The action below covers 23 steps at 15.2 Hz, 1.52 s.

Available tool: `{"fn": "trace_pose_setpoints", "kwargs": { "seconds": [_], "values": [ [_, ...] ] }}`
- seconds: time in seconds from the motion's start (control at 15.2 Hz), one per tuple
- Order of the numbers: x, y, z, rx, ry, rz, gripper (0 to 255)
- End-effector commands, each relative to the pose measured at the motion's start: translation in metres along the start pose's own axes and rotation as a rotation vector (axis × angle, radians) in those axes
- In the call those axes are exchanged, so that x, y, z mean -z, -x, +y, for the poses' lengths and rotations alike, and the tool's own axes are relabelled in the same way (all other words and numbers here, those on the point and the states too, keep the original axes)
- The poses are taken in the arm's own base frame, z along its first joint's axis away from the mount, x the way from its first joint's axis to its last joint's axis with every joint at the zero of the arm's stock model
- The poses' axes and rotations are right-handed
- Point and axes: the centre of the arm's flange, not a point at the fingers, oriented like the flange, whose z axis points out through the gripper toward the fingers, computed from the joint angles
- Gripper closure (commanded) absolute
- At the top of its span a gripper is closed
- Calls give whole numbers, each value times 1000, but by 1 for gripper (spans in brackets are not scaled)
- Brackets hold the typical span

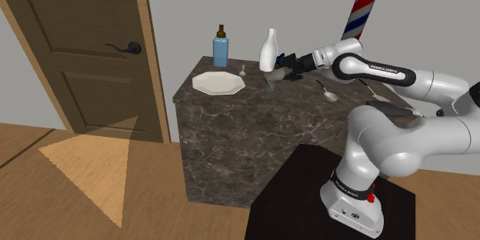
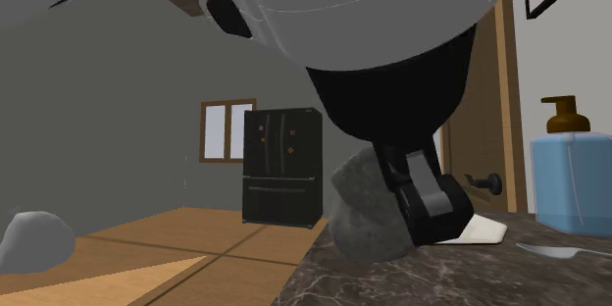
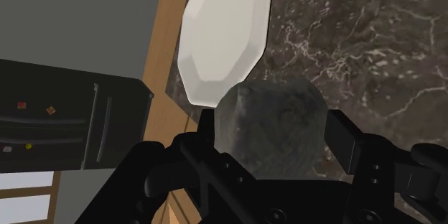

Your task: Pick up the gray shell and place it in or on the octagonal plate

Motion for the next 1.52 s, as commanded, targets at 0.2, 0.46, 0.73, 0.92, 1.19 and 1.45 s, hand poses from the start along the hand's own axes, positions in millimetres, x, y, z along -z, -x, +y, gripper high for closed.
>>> {"fn": "trace_pose_setpoints", "kwargs": {
  "seconds": [0.2,0.46,0.73,0.92,1.19,1.45],
  "values": [
    [-56,7,37,1,3,-2,255],
    [-101,13,64,1,3,-2,255],
    [-146,18,91,1,3,-2,255],
    [-180,22,111,1,3,-2,255],
    [-230,28,141,1,3,-2,255],
    [-241,22,123,1,3,-2,255]
  ]
}}
